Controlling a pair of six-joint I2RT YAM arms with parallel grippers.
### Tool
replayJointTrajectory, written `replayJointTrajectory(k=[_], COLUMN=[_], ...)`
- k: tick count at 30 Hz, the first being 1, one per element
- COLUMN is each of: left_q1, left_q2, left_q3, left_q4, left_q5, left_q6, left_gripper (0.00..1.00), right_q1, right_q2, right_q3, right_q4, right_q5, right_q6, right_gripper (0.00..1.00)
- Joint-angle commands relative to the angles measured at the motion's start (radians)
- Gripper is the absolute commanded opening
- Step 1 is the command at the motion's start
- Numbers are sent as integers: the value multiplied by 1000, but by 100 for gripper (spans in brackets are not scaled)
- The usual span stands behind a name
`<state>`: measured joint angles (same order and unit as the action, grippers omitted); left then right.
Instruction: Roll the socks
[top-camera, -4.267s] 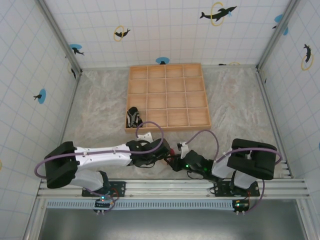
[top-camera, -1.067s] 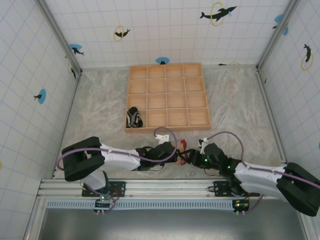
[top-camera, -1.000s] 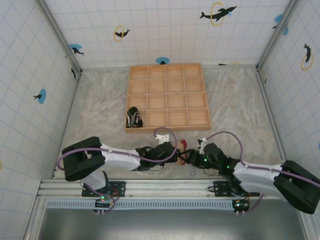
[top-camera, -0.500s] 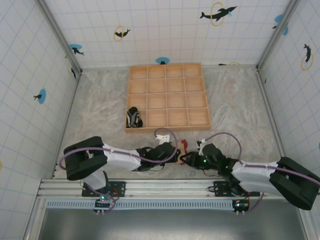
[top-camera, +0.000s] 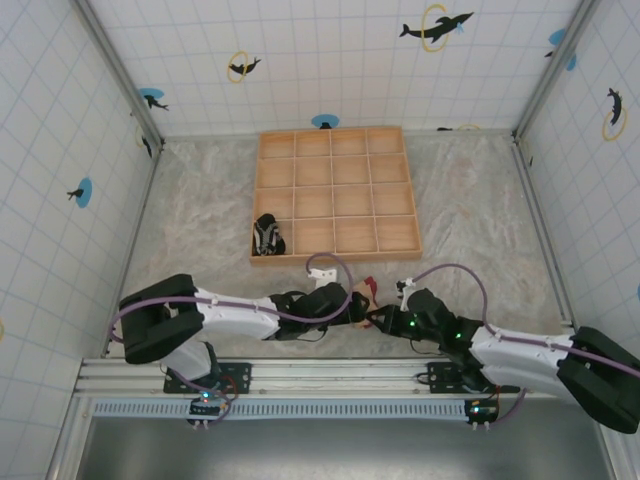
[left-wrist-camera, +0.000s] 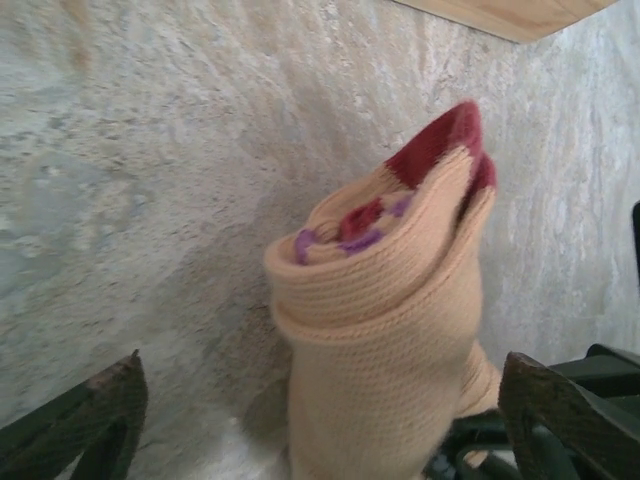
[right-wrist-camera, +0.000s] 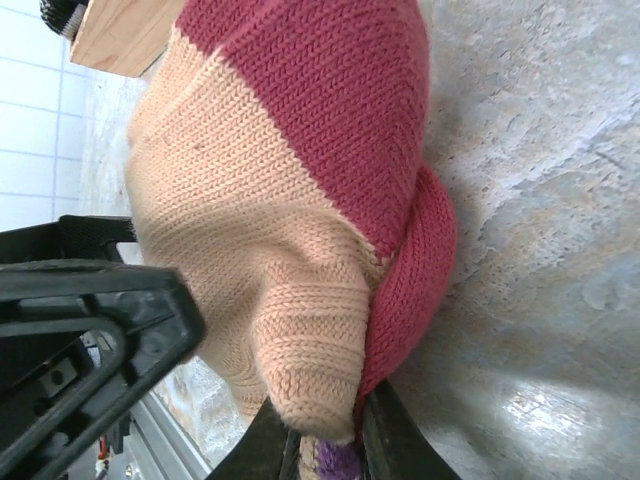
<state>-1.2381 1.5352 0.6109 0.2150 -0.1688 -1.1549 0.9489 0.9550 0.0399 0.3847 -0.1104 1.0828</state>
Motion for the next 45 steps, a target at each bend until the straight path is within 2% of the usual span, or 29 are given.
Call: replayJointTrajectory(k=[1, 5, 10, 18, 26, 30, 38, 45], left_q1=[13, 40, 117, 279, 445, 514, 591, 607], left_q2=[-69, -148, -274, -434, -455, -433, -426, -438], left_q3=[48, 103, 143, 188, 217, 254, 280, 265], left_q4=[-135, -247, -398, -590, -663, -697, -728, -729], left_q5=[-36, -54, -48, -43, -3, 26, 51, 52], left_q6=[2, 17, 34, 93, 157, 207, 280, 294], left_gripper=[95, 95, 95, 95, 95, 95, 95, 95], right_q1=[7, 8, 8, 7, -19, -38, -78, -72], right_q2=[-16, -35, -2, 169, 452, 590, 800, 853], right_q3=[35, 114, 246, 472, 664, 787, 966, 978], right_q4=[-184, -241, -296, -274, -119, -101, -103, -136], right_q5=[63, 92, 134, 156, 134, 142, 110, 82], right_q6=[-39, -50, -59, -99, -77, -79, -51, 28], right_gripper=[0, 0, 0, 0, 0, 0, 0, 0])
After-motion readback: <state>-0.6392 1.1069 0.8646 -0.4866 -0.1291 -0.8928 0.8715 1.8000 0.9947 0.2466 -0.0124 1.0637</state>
